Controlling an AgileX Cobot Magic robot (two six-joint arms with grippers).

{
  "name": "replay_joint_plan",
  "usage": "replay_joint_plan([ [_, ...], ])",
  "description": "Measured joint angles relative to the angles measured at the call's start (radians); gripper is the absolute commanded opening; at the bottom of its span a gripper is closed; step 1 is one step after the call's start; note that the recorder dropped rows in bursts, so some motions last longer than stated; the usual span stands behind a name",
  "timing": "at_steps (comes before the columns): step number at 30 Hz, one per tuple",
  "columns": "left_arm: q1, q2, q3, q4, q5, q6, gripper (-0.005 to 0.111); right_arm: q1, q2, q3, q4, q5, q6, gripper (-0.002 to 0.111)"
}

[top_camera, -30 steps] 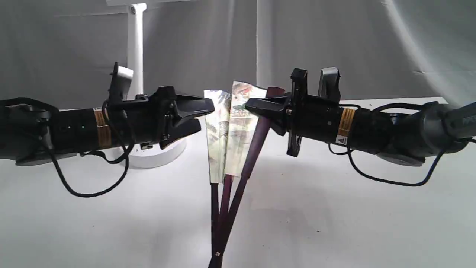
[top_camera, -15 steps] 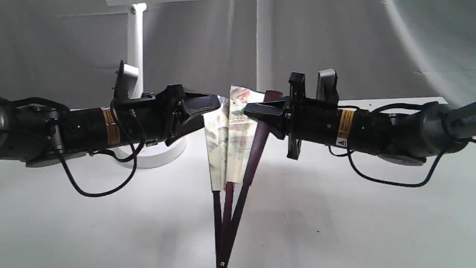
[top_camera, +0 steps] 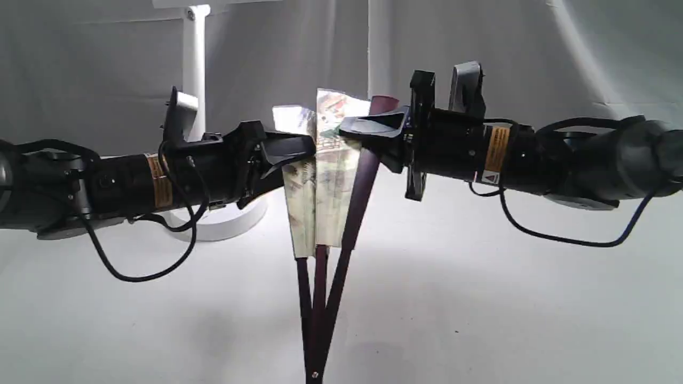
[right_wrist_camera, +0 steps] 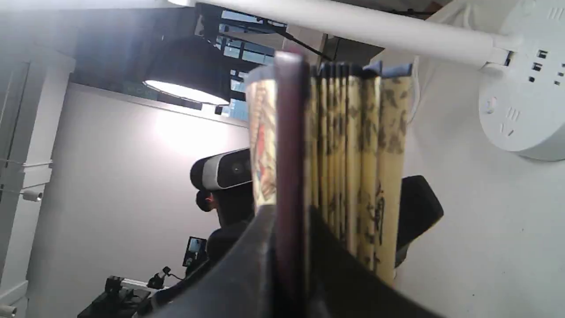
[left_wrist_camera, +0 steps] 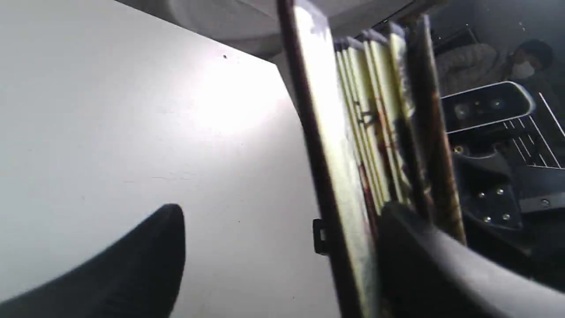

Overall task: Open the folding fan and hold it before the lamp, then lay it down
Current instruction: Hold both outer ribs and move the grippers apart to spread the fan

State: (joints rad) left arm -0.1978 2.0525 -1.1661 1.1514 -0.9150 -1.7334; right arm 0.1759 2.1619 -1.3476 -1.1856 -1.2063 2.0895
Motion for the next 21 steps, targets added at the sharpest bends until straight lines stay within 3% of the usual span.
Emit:
replay_joint_plan([
  [10,0.0,0.0,0.0,0.0,-0.015,0.0,0.052,0.006,0.0,0.0,-0.003,0.002,0.0,0.0],
  [17,0.0,0.0,0.0,-0.028,-0.017,0.003,0.059,0.01,0.0,0.0,-0.034,0.002,0.0,0.0],
  [21,0.0,0.0,0.0,-0.043,-0.019,0.01,0.054,0.01,0.0,0.0,-0.037,0.0,0.0,0.0],
])
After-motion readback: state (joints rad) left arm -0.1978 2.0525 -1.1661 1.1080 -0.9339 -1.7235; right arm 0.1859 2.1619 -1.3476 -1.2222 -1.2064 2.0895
